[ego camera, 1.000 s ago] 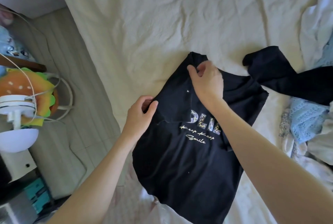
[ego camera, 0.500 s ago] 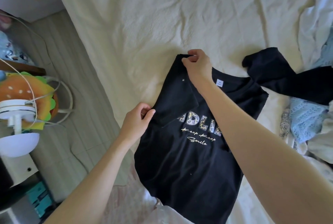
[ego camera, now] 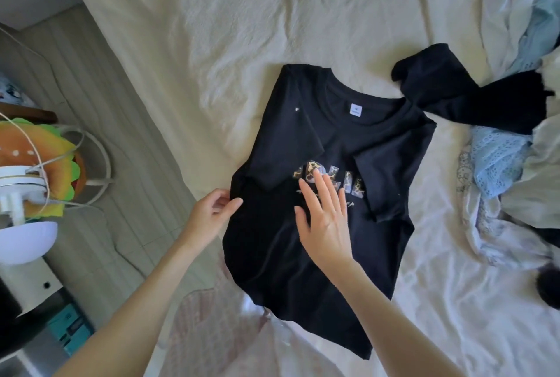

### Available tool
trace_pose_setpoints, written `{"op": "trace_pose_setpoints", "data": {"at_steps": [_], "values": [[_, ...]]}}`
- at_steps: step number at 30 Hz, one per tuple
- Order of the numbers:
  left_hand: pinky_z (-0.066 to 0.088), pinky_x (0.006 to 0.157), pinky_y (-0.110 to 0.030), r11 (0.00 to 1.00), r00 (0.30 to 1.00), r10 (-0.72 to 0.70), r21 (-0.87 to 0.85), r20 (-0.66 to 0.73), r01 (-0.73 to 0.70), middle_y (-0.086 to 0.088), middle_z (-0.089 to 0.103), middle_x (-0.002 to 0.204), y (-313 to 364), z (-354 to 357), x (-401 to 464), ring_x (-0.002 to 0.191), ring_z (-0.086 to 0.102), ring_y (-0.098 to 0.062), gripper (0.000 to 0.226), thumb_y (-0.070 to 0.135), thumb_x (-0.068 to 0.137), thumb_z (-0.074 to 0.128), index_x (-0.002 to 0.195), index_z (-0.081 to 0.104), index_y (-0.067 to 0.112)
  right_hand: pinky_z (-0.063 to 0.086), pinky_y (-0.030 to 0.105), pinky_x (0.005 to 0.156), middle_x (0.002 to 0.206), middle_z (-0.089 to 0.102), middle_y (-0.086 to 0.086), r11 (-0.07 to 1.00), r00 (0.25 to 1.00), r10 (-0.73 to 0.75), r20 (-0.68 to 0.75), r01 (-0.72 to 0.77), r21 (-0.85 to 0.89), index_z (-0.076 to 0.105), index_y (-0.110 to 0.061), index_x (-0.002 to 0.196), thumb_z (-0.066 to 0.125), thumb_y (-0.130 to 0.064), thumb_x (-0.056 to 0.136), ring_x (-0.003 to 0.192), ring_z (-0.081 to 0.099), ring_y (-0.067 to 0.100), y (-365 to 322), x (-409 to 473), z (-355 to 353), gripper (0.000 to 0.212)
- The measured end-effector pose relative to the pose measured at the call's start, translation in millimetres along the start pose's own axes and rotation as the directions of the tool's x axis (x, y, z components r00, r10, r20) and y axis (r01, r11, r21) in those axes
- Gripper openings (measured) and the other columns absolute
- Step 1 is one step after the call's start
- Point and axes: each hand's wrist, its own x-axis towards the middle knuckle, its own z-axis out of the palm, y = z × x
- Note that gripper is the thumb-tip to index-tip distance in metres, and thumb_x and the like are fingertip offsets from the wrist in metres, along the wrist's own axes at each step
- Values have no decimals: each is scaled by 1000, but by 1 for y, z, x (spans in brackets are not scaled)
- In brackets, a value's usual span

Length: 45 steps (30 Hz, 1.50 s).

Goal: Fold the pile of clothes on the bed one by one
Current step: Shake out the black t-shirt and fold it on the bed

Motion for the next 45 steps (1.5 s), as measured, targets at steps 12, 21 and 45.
{"op": "trace_pose_setpoints", "data": {"at_steps": [12,21,45], "values": [[42,60,-8,994,995,-69,73,-77,75,11,60,73,-47,15,-52,66,56,5,9,26,90,62,82,58,24,38,46,98,126,51,15,736,725,672,-151,-632,243,49,-3,128,55,-16,93,118,47,34,94,-130,-9,38],[41,77,-31,900,961,-273,339,-53,274,-7,63,97,-106,25,-93,92,57,-24,9,16,92,57,97,59,9,38,32,80,102,48,-4,595,601,791,-113,-713,371,57,-11,102,54,-37,92,97,50,21,104,-214,28,28],[49,70,-26,899,894,-342,-378,-290,221,-7,60,85,-92,0,-195,73,57,-17,28,-2,93,53,121,54,-4,52,28,55,102,56,16,-37,393,855,340,-605,795,54,-1,90,51,-6,95,82,62,28,123,-283,5,8]]}}
